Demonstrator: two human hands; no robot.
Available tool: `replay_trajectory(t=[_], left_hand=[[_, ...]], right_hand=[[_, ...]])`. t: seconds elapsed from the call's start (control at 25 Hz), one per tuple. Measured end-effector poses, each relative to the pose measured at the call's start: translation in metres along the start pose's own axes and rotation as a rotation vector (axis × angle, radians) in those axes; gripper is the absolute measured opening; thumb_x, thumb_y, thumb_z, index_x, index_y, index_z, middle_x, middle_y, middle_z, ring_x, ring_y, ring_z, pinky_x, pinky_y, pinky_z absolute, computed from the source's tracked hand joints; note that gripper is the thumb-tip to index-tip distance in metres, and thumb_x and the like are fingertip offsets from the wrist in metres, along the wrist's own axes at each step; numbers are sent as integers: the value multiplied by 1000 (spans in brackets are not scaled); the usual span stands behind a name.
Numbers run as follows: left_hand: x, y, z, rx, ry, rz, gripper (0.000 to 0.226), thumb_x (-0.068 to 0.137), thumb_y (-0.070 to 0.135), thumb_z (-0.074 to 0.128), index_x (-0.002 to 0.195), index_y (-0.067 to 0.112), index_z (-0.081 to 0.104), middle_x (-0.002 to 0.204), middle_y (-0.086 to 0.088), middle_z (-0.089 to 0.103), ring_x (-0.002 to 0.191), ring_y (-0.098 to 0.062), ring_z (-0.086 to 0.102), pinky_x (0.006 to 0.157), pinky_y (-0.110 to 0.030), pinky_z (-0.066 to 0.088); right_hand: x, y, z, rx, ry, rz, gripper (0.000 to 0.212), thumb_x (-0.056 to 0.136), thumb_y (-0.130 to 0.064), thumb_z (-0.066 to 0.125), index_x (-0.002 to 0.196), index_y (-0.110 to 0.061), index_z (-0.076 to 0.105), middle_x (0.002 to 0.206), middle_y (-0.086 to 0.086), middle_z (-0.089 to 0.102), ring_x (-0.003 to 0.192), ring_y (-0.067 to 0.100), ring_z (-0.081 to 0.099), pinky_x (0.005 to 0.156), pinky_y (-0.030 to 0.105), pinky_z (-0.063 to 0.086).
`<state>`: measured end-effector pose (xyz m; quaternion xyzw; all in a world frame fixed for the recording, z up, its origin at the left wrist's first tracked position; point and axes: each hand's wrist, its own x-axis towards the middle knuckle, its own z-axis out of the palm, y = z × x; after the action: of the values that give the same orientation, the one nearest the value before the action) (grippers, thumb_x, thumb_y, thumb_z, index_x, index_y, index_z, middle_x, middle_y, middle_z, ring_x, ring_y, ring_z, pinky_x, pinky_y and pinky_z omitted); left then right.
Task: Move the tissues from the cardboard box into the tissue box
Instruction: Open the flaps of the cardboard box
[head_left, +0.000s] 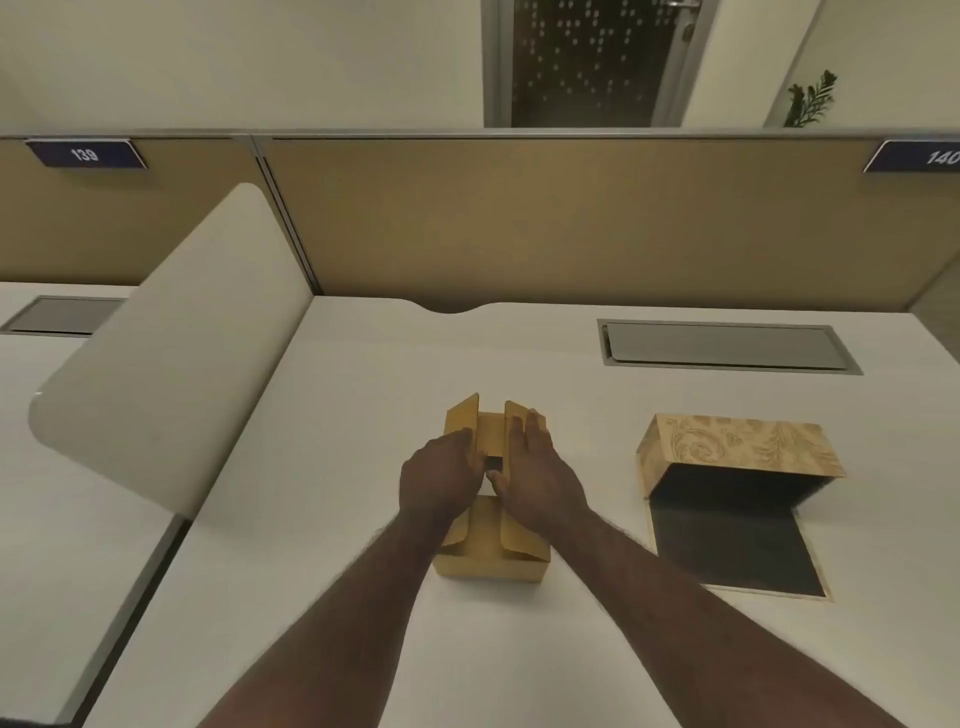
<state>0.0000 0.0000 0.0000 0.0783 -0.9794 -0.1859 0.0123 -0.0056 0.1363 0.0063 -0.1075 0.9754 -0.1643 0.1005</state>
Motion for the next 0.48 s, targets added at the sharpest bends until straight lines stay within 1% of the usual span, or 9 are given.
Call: replay_trajectory(t=[0.08, 0.16, 0.2, 0.28, 0.36, 0.4, 0.44, 0.48], left_hand=[[1, 0, 2, 10, 0, 0, 42, 93, 50, 47, 121, 24, 64, 112, 0, 73, 99, -24, 69, 81, -34, 52], [-1, 0, 6, 7, 1, 0, 40, 91, 51, 50, 114, 23, 67, 107, 0, 74, 95, -24, 70, 77, -31, 50], [0, 1, 6, -2, -3, -9, 39, 90, 51, 51, 111, 23, 69, 104, 0, 75, 93, -24, 70, 73, -28, 47], [2, -1, 6, -33, -2, -14, 37, 88, 48, 54, 107, 21, 70, 99, -1, 75, 89, -24, 70, 68, -26, 41], [2, -7, 2, -118, 0, -37, 37, 87, 46, 56, 111, 22, 71, 102, -1, 75, 92, -25, 70, 72, -27, 45], [4, -11, -2, -186, -5, -63, 39, 86, 45, 57, 116, 24, 70, 105, 0, 76, 97, -24, 70, 78, -29, 49], [5, -17, -6, -258, -3, -91, 40, 86, 43, 59, 119, 24, 70, 109, 1, 76, 101, -22, 70, 84, -29, 51], [6, -24, -10, -311, 12, -101, 38, 87, 42, 60, 119, 24, 71, 110, 2, 76, 102, -19, 70, 87, -26, 50]], right_hand=[[2, -3, 1, 20, -20, 33, 67, 97, -42, 45, 151, -9, 23, 160, 15, 23, 138, 33, 41, 97, 44, 49], [2, -3, 3, 24, -20, 49, 51, 97, -41, 44, 138, -10, 40, 143, 10, 48, 117, 29, 58, 87, 38, 50], [2, -3, 2, 33, -6, 62, 44, 97, -41, 45, 130, -12, 47, 131, 7, 56, 108, 27, 62, 82, 36, 50], [2, -4, 1, 70, 41, 93, 34, 94, -41, 48, 113, -14, 56, 111, 3, 64, 96, 26, 65, 75, 34, 49], [3, 2, -4, 136, 76, 149, 27, 91, -38, 49, 99, -15, 61, 96, 1, 67, 87, 26, 66, 69, 30, 47], [3, 7, -6, 200, 93, 182, 27, 88, -36, 51, 98, -15, 63, 94, 0, 68, 85, 26, 67, 68, 29, 47], [3, 13, -8, 281, 124, 206, 29, 86, -34, 53, 102, -15, 66, 96, 1, 71, 86, 25, 67, 70, 30, 50], [1, 18, -11, 359, 158, 219, 35, 84, -34, 56, 112, -16, 66, 104, 1, 73, 87, 23, 69, 73, 31, 54]])
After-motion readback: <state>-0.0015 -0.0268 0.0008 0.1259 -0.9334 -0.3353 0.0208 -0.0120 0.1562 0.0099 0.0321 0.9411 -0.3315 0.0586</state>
